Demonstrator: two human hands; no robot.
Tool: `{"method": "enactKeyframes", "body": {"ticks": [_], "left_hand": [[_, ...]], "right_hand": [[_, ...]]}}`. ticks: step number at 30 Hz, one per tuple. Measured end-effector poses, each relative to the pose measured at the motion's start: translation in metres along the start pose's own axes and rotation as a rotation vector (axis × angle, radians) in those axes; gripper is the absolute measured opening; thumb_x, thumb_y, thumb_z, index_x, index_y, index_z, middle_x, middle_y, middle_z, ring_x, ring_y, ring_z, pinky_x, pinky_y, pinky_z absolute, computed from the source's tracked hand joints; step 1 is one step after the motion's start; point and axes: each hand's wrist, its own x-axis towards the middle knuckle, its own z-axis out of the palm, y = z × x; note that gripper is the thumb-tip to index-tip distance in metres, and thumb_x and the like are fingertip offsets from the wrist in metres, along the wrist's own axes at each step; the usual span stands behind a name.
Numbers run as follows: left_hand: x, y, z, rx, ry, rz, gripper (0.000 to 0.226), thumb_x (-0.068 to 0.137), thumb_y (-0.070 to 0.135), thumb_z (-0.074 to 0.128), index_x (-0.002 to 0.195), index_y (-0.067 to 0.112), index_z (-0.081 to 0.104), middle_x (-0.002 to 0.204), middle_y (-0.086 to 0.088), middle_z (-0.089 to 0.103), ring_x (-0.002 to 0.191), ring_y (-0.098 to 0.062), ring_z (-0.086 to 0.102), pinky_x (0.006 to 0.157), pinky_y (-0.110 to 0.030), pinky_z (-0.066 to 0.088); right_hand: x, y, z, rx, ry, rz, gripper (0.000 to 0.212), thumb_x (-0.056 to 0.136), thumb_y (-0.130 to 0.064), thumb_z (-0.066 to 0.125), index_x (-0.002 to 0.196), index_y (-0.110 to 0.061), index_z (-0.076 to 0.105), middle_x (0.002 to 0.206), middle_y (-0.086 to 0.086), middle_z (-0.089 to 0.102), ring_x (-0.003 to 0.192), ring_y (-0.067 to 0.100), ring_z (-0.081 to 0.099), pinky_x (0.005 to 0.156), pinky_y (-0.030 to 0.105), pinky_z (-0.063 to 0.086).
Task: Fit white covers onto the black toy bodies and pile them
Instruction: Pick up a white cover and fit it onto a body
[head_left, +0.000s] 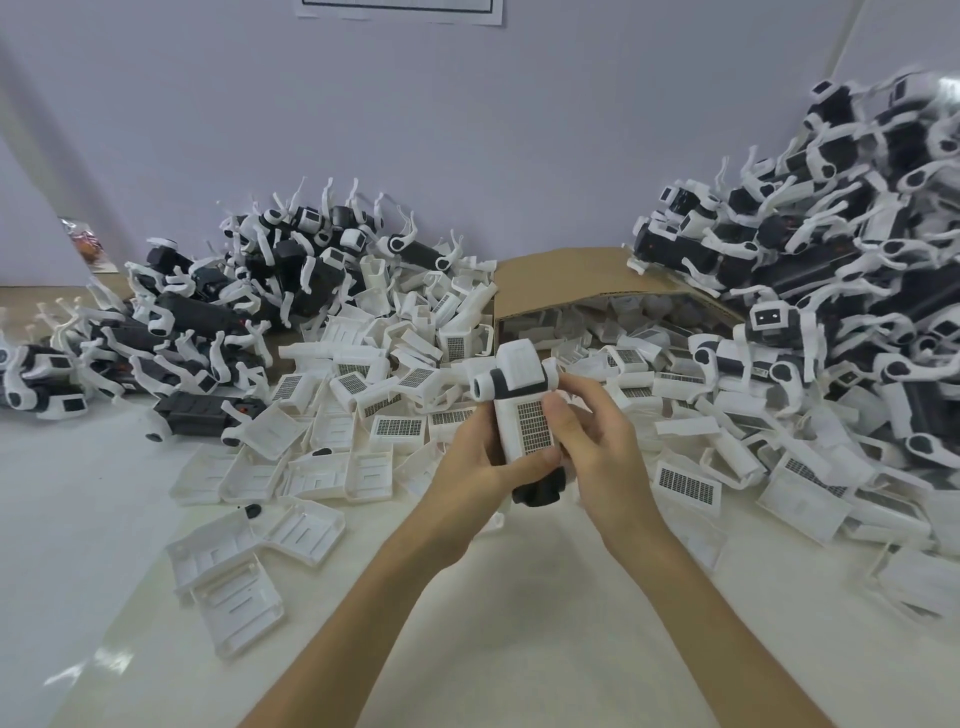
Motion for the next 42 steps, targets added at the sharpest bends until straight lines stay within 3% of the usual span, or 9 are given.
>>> {"method": "enactKeyframes", "body": {"ticks": [7, 12, 18, 21, 24, 32, 36, 39, 42], "left_hand": [[0.001, -0.001, 0.005, 0.111, 0.181, 0.089, 0.027, 0.083, 0.027, 0.074, 0.109, 0.022, 0.068, 0.084, 0.003, 0.074, 0.073, -0.012, 0.072, 0.055, -0.020, 0.052], [0.000, -0.005, -0.003, 0.250, 0.128, 0.038, 0.007, 0.090, 0.028, 0.074, 0.095, 0.024, 0.071, 0.083, -0.011, 0.071, 0.065, -0.023, 0.069, 0.055, -0.034, 0.057], [0.003, -0.013, -0.006, 0.556, 0.176, 0.119, 0.041, 0.081, 0.074, 0.054, 0.073, 0.036, 0.065, 0.064, 0.006, 0.062, 0.057, -0.007, 0.057, 0.056, -0.029, 0.047], [0.001, -0.016, -0.009, 0.501, 0.257, 0.216, 0.058, 0.088, 0.069, 0.044, 0.070, 0.019, 0.068, 0.064, -0.001, 0.064, 0.060, -0.020, 0.060, 0.061, -0.043, 0.049], [0.004, -0.017, -0.019, 0.331, 0.501, 0.318, 0.052, 0.092, 0.056, 0.040, 0.072, 0.021, 0.073, 0.073, 0.000, 0.072, 0.068, -0.014, 0.065, 0.065, -0.024, 0.049], [0.008, -0.030, -0.034, 0.345, 0.799, 0.191, 0.045, 0.094, 0.045, 0.034, 0.071, 0.024, 0.066, 0.079, 0.018, 0.068, 0.076, -0.002, 0.060, 0.067, -0.025, 0.039], [0.009, -0.034, -0.036, 0.337, 0.794, 0.184, 0.040, 0.099, 0.031, 0.040, 0.070, 0.020, 0.066, 0.075, 0.009, 0.069, 0.074, 0.001, 0.059, 0.065, -0.024, 0.038], [0.011, -0.035, -0.037, 0.344, 0.795, 0.167, 0.042, 0.106, 0.018, 0.043, 0.071, 0.018, 0.066, 0.075, 0.005, 0.068, 0.071, 0.000, 0.058, 0.065, -0.025, 0.038], [0.013, -0.036, -0.037, 0.344, 0.799, 0.151, 0.042, 0.107, 0.017, 0.043, 0.071, 0.016, 0.066, 0.075, 0.004, 0.067, 0.070, 0.000, 0.057, 0.064, -0.024, 0.038]], "right_hand": [[0.000, -0.001, -0.004, -0.249, 0.037, -0.060, 0.044, 0.082, -0.051, 0.062, 0.123, -0.034, 0.061, 0.115, -0.013, 0.060, 0.106, 0.005, 0.062, 0.080, 0.020, 0.051], [0.005, -0.012, -0.024, -0.292, -0.037, -0.125, 0.054, 0.086, -0.035, 0.061, 0.139, -0.035, 0.053, 0.135, -0.019, 0.056, 0.122, 0.003, 0.054, 0.097, 0.027, 0.047], [0.005, -0.015, -0.021, -0.218, -0.144, -0.046, 0.027, 0.086, -0.028, 0.062, 0.110, -0.020, 0.072, 0.095, -0.008, 0.073, 0.088, 0.007, 0.068, 0.069, 0.020, 0.053], [0.007, -0.012, -0.024, -0.217, -0.088, 0.008, 0.016, 0.091, -0.027, 0.068, 0.104, -0.019, 0.071, 0.088, -0.003, 0.073, 0.079, 0.014, 0.070, 0.059, 0.026, 0.054], [0.010, -0.013, -0.034, -0.111, -0.069, 0.188, 0.011, 0.095, -0.021, 0.066, 0.100, -0.011, 0.068, 0.086, 0.006, 0.073, 0.073, 0.019, 0.070, 0.055, 0.031, 0.056], [0.026, -0.038, -0.051, -0.353, -0.179, 0.264, 0.017, 0.092, -0.027, 0.069, 0.098, -0.010, 0.070, 0.084, 0.004, 0.073, 0.063, 0.010, 0.061, 0.053, 0.022, 0.048], [0.063, -0.090, -0.072, -0.100, -0.011, 0.233, 0.031, 0.084, -0.025, 0.069, 0.105, -0.001, 0.067, 0.097, 0.015, 0.069, 0.072, 0.021, 0.065, 0.059, 0.025, 0.055], [0.112, -0.157, -0.114, 0.245, 0.315, 0.013, 0.037, 0.097, -0.027, 0.061, 0.122, -0.001, 0.056, 0.111, 0.018, 0.065, 0.090, 0.026, 0.064, 0.064, 0.019, 0.055], [0.149, -0.195, -0.141, 0.587, 0.473, -0.059, 0.038, 0.108, -0.034, 0.038, 0.130, -0.004, 0.046, 0.137, 0.021, 0.055, 0.107, 0.032, 0.064, 0.084, 0.042, 0.057]]}}
